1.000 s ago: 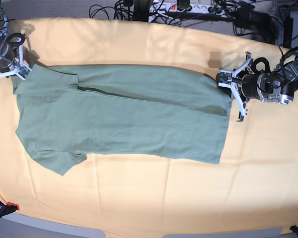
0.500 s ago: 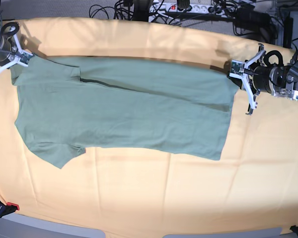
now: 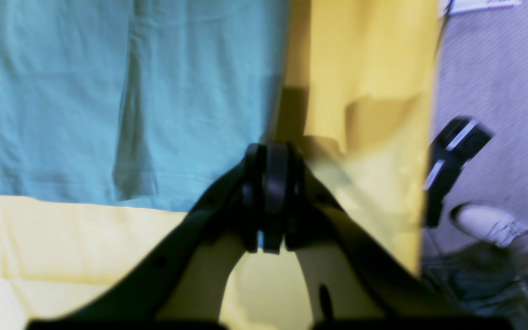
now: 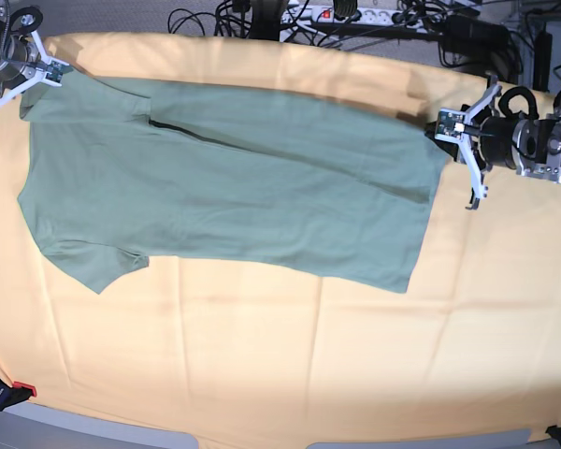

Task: Fold the T-shirt properly
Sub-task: 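Pull the folded shirt away from the table edge with both grippers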

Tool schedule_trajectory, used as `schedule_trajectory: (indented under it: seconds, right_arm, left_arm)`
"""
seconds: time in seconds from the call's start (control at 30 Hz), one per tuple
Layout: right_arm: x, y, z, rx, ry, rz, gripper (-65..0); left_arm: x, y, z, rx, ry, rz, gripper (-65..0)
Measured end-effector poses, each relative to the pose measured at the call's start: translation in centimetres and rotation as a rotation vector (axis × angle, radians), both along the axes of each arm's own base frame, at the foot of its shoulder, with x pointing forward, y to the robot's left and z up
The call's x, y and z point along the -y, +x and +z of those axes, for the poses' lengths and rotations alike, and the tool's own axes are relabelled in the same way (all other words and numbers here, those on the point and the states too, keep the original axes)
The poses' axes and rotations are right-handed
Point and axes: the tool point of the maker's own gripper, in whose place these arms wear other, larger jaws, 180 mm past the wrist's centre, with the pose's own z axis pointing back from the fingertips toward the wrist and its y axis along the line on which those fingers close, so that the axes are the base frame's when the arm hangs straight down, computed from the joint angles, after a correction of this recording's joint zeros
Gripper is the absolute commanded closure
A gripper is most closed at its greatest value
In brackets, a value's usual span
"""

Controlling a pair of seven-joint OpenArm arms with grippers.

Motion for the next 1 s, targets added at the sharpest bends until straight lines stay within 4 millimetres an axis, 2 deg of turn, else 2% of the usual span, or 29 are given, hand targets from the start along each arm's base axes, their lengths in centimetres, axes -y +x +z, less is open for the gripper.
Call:
schedule_trajectory:
  seconds: [0.07, 0.23, 0.37, 0.57, 0.7, 0.8, 0.83, 0.9, 1.0]
  right_arm:
    - [0.2, 0.0, 0.0, -0.001, -0.014, -0.003, 0.0]
    - [0.5, -0.2, 0.1, -0.017, -0.027, 0.001, 0.0]
    - [0.0, -0.6, 0.0, -0.042, -0.007, 0.006, 0.0]
    - [0.5, -0.9, 0.2, -0.056, -0.040, -0.013, 0.0]
    - [0.2, -1.1, 0.1, -0.067, -0.020, -0.031, -0.4]
    - [0.3, -1.9, -0.1, -0.102, -0.015, -0.070, -22.1]
    - [0.6, -2.1, 0.0, -0.115, -0.033, -0.074, -26.0]
    - [0.3, -1.7, 0.4, -0.093, -0.040, -0.080, -26.8]
    - [-1.3, -0.4, 1.5, -0.032, -0.019, -0.045, -26.8]
  left_arm:
    - [0.0, -1.1, 0.3, -0.026, -0.006, -0.003, 0.0]
    - [-0.9, -3.9, -0.4, -0.093, 0.027, -0.013, 0.0]
    - [-1.0, -4.3, -0.6, -0.105, 0.035, -0.013, 0.0]
    - [-1.0, -4.4, -0.7, -0.107, 0.033, -0.013, 0.0]
    - [-0.2, -4.7, -0.2, -0.146, -0.018, 0.018, 0.0]
    - [-0.2, -4.7, -0.2, -0.150, -0.022, 0.021, -13.1]
    - [-0.2, -4.7, -0.2, -0.149, -0.022, 0.021, -17.5]
    - [-0.2, -4.5, -0.1, -0.144, -0.021, 0.021, -24.2]
    - [-0.2, -4.4, 0.0, -0.137, -0.013, 0.020, -26.0]
